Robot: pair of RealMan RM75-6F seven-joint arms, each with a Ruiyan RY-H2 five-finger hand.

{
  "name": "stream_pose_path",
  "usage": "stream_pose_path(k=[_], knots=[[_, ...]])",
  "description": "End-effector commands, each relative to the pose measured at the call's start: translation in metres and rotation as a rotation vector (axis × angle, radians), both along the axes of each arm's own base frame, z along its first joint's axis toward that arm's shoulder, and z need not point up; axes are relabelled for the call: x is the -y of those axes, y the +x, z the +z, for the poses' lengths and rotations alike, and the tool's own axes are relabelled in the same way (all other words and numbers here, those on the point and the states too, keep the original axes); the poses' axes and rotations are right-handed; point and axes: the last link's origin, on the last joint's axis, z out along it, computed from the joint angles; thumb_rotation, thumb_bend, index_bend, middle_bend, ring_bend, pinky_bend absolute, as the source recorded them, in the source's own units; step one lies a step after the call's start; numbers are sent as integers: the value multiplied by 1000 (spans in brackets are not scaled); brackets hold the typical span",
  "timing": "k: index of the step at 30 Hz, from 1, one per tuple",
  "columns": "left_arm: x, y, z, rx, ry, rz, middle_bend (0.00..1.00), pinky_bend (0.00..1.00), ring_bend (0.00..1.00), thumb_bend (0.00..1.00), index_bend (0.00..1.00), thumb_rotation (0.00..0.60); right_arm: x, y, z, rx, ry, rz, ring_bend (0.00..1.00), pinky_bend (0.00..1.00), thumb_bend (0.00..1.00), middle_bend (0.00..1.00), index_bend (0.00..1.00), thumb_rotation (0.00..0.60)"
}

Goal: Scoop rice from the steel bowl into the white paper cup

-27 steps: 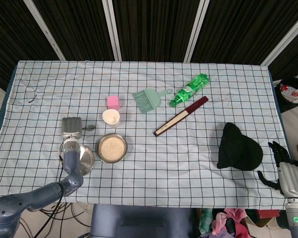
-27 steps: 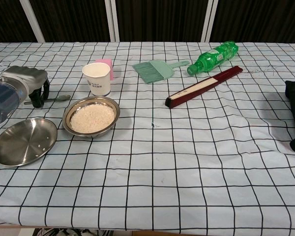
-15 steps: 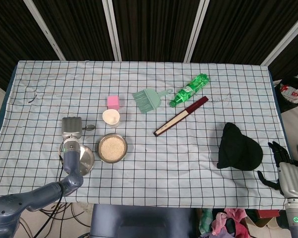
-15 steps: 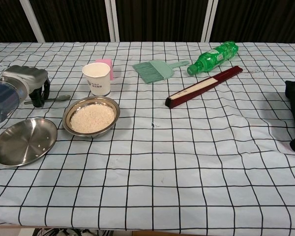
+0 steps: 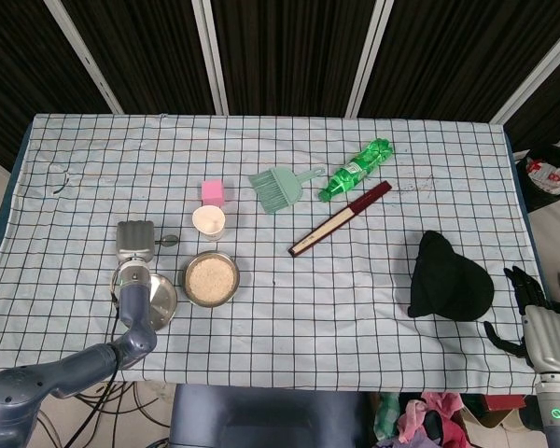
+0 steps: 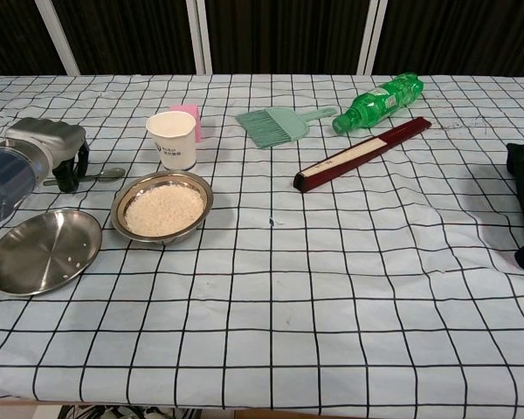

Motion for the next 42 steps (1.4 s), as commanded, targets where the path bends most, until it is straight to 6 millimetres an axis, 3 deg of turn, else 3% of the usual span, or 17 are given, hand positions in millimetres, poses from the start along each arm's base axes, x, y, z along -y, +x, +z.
stream_pose_path(k=[1,42], knots=[[0,0,0,1,0,-1,483,1000,1000,422,492,600,0,0,0,1,1,0,0,211,303,0,77,600],[-1,6,4,-18,3,-50,503,1000,1000,464,515,600,-1,0,0,2,-1,-1,0,211,305,0,77,600]])
